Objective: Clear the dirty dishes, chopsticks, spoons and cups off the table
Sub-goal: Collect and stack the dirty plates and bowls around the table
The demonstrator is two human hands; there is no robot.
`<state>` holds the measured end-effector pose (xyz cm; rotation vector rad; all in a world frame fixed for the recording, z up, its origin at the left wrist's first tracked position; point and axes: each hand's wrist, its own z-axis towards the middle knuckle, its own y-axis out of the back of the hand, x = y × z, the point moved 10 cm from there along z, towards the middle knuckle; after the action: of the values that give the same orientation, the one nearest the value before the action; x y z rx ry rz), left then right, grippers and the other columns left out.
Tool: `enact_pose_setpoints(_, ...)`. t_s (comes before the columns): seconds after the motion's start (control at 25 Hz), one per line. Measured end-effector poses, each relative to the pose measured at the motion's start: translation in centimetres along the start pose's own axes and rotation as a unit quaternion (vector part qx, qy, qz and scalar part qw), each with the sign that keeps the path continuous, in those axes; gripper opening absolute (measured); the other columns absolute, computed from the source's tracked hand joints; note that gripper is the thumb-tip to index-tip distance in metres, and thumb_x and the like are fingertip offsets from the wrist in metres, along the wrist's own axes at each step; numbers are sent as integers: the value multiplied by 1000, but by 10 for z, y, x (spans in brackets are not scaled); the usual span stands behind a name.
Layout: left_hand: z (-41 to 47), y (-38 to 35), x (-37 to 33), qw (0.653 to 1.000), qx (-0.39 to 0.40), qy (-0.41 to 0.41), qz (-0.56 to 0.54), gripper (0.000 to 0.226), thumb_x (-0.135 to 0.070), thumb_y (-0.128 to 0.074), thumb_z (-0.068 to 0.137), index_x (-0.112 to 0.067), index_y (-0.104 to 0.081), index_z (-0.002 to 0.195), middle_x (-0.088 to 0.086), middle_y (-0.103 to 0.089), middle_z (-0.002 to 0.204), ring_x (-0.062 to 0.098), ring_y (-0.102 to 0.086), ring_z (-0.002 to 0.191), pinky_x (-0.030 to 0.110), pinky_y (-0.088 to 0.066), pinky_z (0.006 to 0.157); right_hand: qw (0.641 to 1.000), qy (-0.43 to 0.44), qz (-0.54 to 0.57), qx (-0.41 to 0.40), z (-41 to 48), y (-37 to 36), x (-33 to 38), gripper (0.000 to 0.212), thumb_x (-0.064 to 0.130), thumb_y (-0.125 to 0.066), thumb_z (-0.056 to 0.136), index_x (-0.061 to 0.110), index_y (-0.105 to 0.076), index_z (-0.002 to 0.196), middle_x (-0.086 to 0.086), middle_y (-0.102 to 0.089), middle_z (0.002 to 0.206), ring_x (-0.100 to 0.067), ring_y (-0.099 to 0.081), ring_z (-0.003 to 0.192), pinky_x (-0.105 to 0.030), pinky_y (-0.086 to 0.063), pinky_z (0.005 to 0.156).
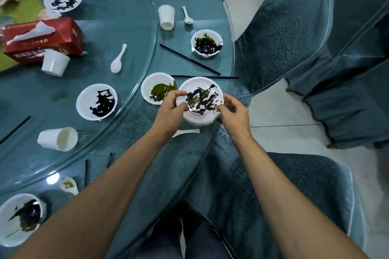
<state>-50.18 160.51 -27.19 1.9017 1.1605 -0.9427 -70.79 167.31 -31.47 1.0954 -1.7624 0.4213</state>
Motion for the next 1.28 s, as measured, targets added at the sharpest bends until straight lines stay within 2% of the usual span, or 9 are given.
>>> enact_pose_setpoints(0.08, -1, -1, 1, 1000, 6, 2, 4, 35, -24, -53, 77, -41, -61, 106, 1, -69, 114, 20, -67, 106, 56, -51, 102, 1000, -1, -4, 1, 0, 0, -2, 50, 32, -66, 68, 27, -71, 118, 10, -76, 100, -12, -72, 99, -48, -58, 94)
enact_pose_setpoints(0.28, -9, -4, 2, 1000, 6, 8, 16, 38, -26, -54, 76, -40, -60, 111, 3, -70, 112, 24, -66, 107, 56, -51, 101, 1000, 4, -7, 0, -5, 6, -1, 20, 28, -65, 73, 40, -72, 86, 15, -77, 88, -13, -74, 94, -47, -59, 92)
enact_pose_setpoints(0.48, -29, -9, -6, 1000, 21, -17, -1, 35, -9, -54, 90, -21, -58, 123, 1, -67, 111, 19, -68, 98, 45, -57, 93, 1000, 20, 3, -20, -26, 22, 0, 30, 23, -63, 74, 26, -76, 102, 8, -78, 93, -16, -74, 94, -48, -59, 92)
enact_pose_setpoints(0.64, -57, -11, -6, 999, 33, -14, -17, 36, 2, -48, 98, -15, -56, 129, -10, -64, 103, -1, -67, 77, 27, -55, 78, 998, 27, 13, -52, -57, 40, -5, 24, 27, -62, 70, 30, -74, 91, 7, -77, 92, -19, -73, 94, -51, -59, 91)
enact_pose_setpoints(0.72, -76, -12, -6, 999, 47, -20, -12, 36, 1, -49, 99, -14, -56, 131, -13, -64, 101, -3, -67, 76, 33, -57, 88, 997, 29, 17, -69, -76, 50, -10, 22, 29, -62, 69, 33, -73, 88, 9, -76, 91, -18, -72, 94, -50, -59, 90)
enact_pose_setpoints(0.84, -103, -14, -2, 997, 74, -24, -5, 36, -1, -50, 98, -16, -57, 129, -9, -66, 98, 14, -68, 89, 49, -52, 102, 995, 32, 27, -95, -107, 65, -19, 28, 33, -62, 69, 33, -74, 95, 9, -76, 94, -17, -72, 96, -49, -58, 92)
enact_pose_setpoints(1.0, -131, -20, -3, 994, 92, -40, 28, 35, -3, -52, 98, -17, -58, 130, -6, -67, 103, 12, -66, 90, 51, -53, 101, 991, 39, 38, -122, -145, 85, -26, 21, 29, -63, 73, 35, -74, 90, 10, -77, 91, -16, -72, 95, -49, -58, 92)
enact_pose_setpoints(1.16, -161, -37, -13, 991, 112, -62, 44, 38, -1, -52, 99, -13, -57, 135, 4, -64, 118, 5, -62, 89, 45, -56, 97, 986, 41, 44, -153, -177, 115, -35, 29, 47, -58, 61, 41, -75, 84, 12, -77, 89, -15, -73, 93, -48, -59, 89)
enact_pose_setpoints(1.28, -183, -54, -20, 987, 130, -75, 52, 36, -4, -52, 100, -15, -58, 134, 2, -62, 121, 3, -61, 89, 43, -58, 94, 982, 36, 58, -175, -198, 142, -42, 30, 41, -61, 65, 36, -77, 90, 10, -77, 90, -16, -73, 93, -48, -59, 89)
